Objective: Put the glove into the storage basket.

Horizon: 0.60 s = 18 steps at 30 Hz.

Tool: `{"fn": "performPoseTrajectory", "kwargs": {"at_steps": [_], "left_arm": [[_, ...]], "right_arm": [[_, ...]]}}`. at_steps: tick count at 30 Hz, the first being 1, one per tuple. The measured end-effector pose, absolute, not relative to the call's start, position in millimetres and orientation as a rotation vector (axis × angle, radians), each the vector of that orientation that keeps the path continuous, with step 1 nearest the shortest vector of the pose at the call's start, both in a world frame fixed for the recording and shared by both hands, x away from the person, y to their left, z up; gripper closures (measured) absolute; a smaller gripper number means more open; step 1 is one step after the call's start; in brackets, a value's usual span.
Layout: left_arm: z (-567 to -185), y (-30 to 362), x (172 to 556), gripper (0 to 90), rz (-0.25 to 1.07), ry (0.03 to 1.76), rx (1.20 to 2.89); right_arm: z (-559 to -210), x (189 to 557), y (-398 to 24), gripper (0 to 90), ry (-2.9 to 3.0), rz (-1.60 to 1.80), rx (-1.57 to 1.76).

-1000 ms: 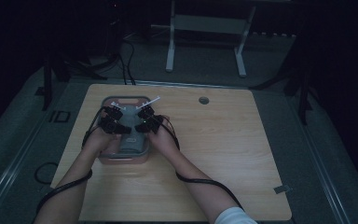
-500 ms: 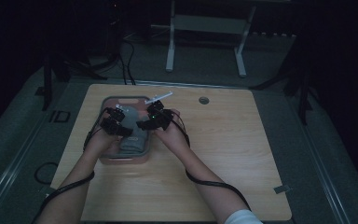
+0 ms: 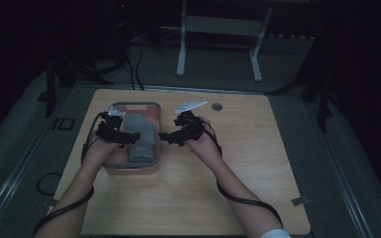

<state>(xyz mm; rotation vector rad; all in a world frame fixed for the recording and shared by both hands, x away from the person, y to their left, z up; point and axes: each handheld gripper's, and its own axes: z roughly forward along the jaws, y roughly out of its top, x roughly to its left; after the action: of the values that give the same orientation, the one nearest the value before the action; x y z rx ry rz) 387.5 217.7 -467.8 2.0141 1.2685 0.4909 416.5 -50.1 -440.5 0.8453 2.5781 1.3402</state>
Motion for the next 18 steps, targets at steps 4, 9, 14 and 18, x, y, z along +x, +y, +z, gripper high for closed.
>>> {"fn": "performPoseTrajectory", "kwargs": {"at_steps": [4, 9, 14, 18], "left_arm": [[-459.9, 209.6, 369.5, 11.5, 0.523, 1.197, 1.973], [-452.9, 193.0, 349.1, 11.5, 0.521, 1.092, 1.944], [-445.4, 173.0, 335.2, 11.5, 0.508, 1.005, 1.925], [-446.1, 157.4, 326.3, 11.5, 0.5, 0.941, 1.906]], "right_arm": [[-442.2, 411.2, -65.9, 14.1, 2.562, 1.338, 0.833], [-442.5, 402.7, -83.0, 14.2, 2.552, 1.339, 0.806], [-444.5, 392.5, -98.8, 14.2, 2.549, 1.329, 0.765], [-447.3, 385.4, -112.4, 14.3, 2.545, 1.328, 0.751]]}}
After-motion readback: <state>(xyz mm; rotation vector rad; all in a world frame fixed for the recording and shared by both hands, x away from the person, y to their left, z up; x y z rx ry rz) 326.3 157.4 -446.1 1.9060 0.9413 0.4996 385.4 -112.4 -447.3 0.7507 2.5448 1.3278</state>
